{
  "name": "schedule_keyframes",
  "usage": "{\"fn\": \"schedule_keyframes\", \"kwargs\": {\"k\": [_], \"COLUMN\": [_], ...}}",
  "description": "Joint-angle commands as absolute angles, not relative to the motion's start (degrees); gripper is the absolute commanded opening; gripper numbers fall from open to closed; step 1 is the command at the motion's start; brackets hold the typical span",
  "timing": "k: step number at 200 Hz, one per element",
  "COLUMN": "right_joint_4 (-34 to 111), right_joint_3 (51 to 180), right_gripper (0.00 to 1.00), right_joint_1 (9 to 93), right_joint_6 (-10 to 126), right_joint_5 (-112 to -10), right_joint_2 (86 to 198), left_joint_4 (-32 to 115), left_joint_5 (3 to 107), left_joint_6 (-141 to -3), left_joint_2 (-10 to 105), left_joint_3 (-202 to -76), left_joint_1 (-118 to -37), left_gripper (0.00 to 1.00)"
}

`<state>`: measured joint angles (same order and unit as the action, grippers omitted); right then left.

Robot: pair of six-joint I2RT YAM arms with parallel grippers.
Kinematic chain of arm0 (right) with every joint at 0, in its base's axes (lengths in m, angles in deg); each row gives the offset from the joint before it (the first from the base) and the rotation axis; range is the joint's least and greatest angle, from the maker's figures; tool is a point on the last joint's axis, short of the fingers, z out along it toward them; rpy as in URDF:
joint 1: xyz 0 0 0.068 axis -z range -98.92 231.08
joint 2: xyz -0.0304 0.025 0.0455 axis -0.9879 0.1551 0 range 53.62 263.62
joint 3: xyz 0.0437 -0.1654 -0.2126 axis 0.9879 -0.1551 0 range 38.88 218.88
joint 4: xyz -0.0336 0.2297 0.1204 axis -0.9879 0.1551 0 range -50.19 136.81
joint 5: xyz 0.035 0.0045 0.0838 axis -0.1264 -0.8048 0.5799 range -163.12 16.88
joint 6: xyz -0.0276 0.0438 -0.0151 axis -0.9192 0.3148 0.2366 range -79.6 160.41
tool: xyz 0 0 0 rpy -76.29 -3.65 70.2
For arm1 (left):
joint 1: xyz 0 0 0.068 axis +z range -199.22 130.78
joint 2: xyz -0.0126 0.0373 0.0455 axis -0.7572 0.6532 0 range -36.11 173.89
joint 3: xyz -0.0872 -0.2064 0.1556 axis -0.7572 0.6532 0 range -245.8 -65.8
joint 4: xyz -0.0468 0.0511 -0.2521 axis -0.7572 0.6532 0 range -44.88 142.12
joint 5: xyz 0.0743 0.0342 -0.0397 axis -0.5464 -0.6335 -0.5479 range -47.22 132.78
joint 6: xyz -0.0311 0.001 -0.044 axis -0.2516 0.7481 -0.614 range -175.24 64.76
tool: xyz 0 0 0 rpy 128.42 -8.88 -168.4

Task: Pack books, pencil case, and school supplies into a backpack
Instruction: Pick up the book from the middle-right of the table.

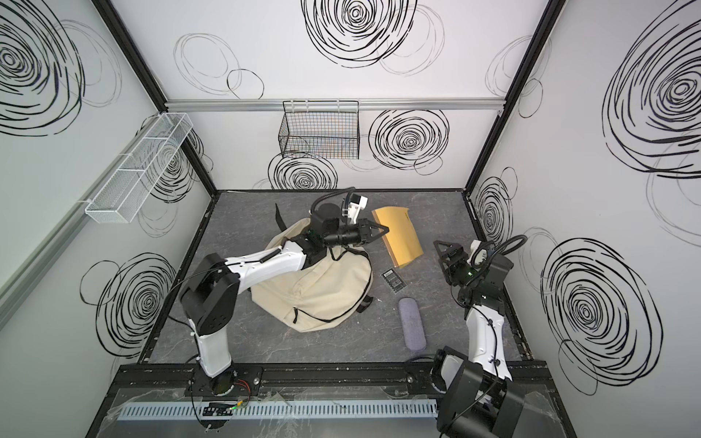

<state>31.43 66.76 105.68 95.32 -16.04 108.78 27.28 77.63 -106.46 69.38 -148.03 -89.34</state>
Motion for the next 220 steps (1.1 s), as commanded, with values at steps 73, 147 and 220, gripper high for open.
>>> {"fn": "schedule_keyframes", "kwargs": {"k": [73,147,220], "right_joint_4": [-2.2,22.8,1.6], "right_joint_3": [75.2,84.3,74.8], "right_gripper": [1.0,1.0,1.0], "right_joint_1": [77.1,68.7,53.3], "right_joint_6": [100.5,77.1,112.0], "right_joint_5": [-12.3,-29.3,-44.5], "right_joint_2": [103.3,91.0,93.8], "left_joint_4": [34.9,43.1,36.3], "left_joint_5": [120.7,99.8,68.0], "left_joint_6": [-93.8,-92.5,-92.5], "left_joint_2": [49.8,39.1,31.5], "left_joint_3": [-153.9,-151.2,-144.8], "left_joint_1": [-76.9,-70.0,-84.5], "left_gripper": [0.0,0.0,0.0]}}
